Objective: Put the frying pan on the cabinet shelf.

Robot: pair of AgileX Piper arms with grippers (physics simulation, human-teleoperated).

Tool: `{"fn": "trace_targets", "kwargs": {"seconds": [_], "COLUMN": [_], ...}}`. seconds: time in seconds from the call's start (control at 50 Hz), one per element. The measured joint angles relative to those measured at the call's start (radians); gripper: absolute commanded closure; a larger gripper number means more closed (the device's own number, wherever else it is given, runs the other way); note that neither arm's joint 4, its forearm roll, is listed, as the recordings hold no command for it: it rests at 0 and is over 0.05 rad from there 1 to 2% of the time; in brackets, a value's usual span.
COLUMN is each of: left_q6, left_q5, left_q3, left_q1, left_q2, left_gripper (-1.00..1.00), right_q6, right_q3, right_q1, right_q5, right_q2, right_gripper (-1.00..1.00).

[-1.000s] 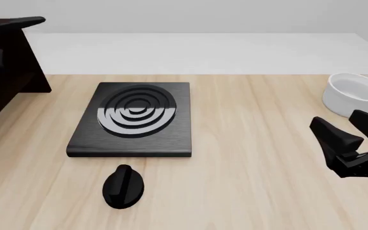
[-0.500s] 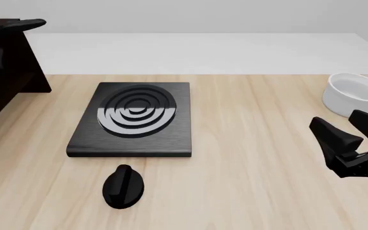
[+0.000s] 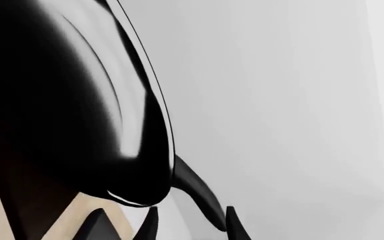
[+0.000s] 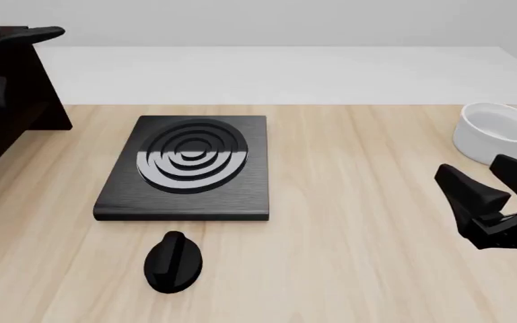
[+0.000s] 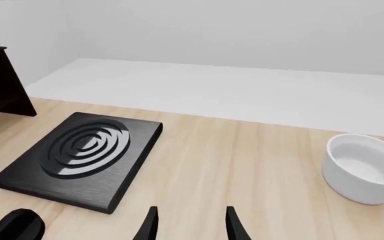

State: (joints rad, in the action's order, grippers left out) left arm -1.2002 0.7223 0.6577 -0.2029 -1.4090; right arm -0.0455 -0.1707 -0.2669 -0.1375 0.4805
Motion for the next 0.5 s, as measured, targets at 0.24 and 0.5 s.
{"fn": "trace_targets", "kwargs": {"seconds": [0.24, 0.5], "left_q6": [0.033, 0.1], "left_q5": [-0.021, -0.089], "left_q3": [-0.05, -0.115], "left_q1": [0.027, 0.072], "left_q2": [0.068, 0.182], "left_gripper": [-1.0, -1.0], "right_q6": [-0.005, -0.005], "right_q3": [0.001, 0.001], "right_q1": [0.002, 0.006], "right_q5": [0.001, 0.003], "right_q2": [-0.002, -0.008], "right_gripper": [-1.0, -1.0]}}
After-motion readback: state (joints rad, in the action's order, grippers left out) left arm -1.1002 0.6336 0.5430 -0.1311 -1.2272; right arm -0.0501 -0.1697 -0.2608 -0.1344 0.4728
